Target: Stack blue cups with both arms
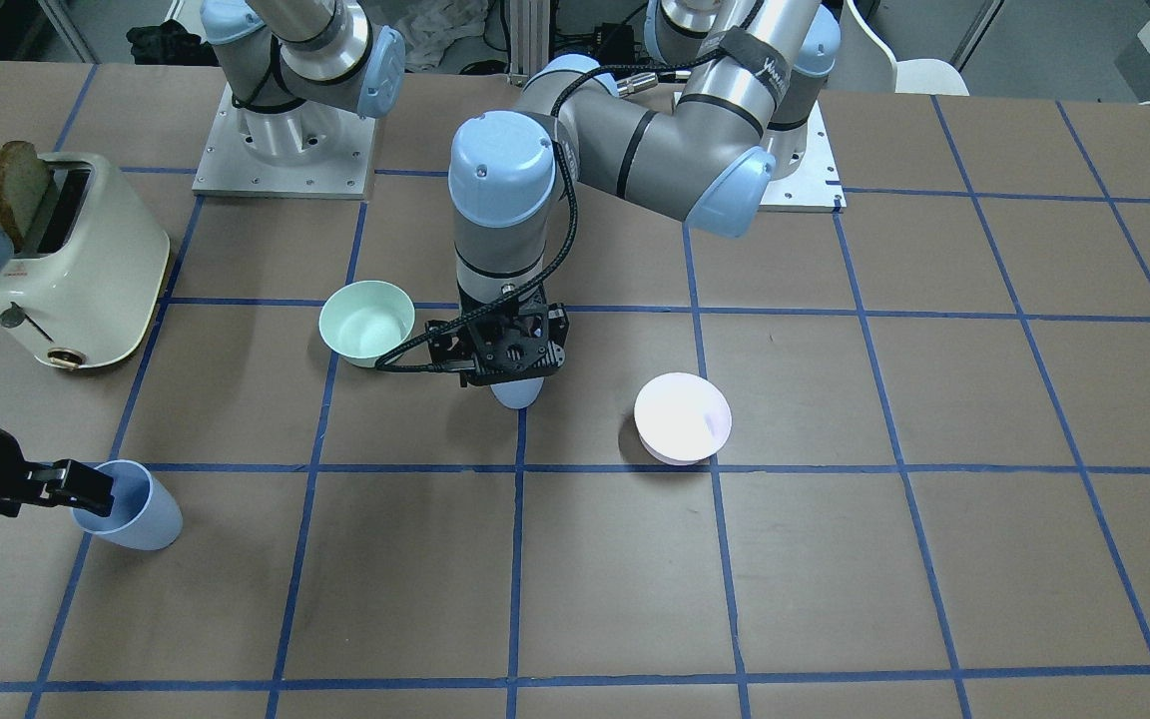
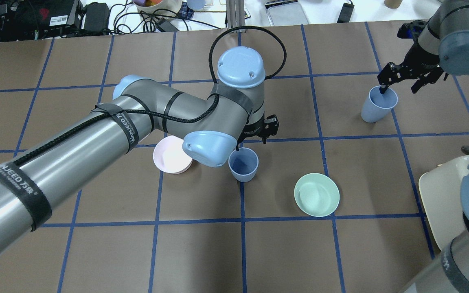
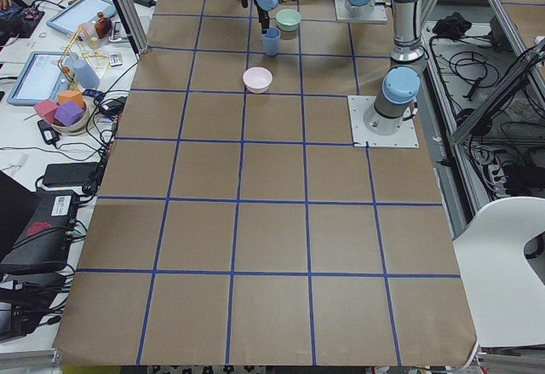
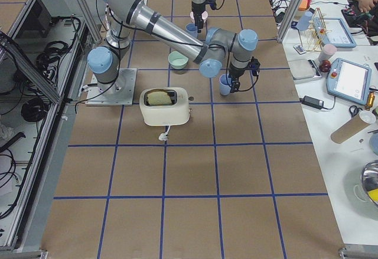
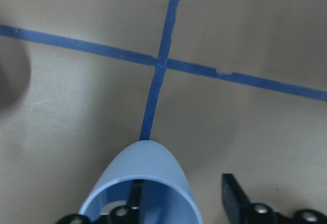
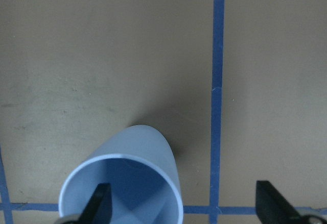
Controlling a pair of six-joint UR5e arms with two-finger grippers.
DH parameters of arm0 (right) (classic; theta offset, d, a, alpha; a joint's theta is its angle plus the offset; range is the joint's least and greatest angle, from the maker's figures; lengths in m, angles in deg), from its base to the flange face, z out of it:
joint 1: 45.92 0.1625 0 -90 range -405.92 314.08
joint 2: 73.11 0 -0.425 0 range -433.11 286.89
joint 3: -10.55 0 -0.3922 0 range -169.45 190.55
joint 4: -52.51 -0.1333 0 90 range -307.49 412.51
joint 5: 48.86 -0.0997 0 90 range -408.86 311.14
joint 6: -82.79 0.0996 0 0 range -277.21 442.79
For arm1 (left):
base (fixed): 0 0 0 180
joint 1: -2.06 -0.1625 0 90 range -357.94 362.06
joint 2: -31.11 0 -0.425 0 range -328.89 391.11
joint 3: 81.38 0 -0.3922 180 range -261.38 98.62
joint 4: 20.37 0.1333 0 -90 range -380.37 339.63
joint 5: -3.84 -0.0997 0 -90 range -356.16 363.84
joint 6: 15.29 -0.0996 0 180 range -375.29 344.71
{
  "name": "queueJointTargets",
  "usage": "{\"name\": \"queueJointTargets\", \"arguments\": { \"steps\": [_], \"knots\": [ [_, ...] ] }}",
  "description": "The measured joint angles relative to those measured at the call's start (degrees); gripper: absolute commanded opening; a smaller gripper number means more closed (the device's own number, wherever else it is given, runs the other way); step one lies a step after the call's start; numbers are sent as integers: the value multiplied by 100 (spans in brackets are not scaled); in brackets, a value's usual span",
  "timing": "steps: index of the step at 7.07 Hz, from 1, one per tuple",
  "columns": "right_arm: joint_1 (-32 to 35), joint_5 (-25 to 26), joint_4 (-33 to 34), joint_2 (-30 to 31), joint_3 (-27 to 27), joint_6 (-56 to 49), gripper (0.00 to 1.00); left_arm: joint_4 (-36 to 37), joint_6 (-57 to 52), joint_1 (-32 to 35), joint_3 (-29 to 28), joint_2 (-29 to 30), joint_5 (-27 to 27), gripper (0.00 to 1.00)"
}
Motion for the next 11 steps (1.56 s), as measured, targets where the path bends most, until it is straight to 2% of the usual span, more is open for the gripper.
{"name": "queueJointTargets", "arguments": {
  "steps": [1, 2, 4, 5, 6, 8, 11],
  "knots": [
    [-50, -6, 5, -16, -67, -1, 90, -359, -259, -175, -234, -161, 16, 100],
    [-75, -27, 26, -23, -170, 0, 78, -1087, -832, -451, -627, -357, 46, 100],
    [-81, -69, 365, -36, -361, -2, 24, -2707, -2205, -1171, -1423, -827, 209, 100],
    [-81, -80, 469, -30, -388, 4, 8, -3292, -2807, -1466, -1643, -1130, 257, 100],
    [-78, -96, 503, -20, -386, 12, 0, -3568, -3274, -1670, -1707, -1391, 275, 100],
    [-61, -234, 492, 14, -379, 9, 0, -3652, -3609, -1834, -1436, -1741, 201, 100],
    [27, -300, 222, 357, -302, 39, 0, -3043, -3629, -1862, -731, -2205, -103, 100]
  ]
}}
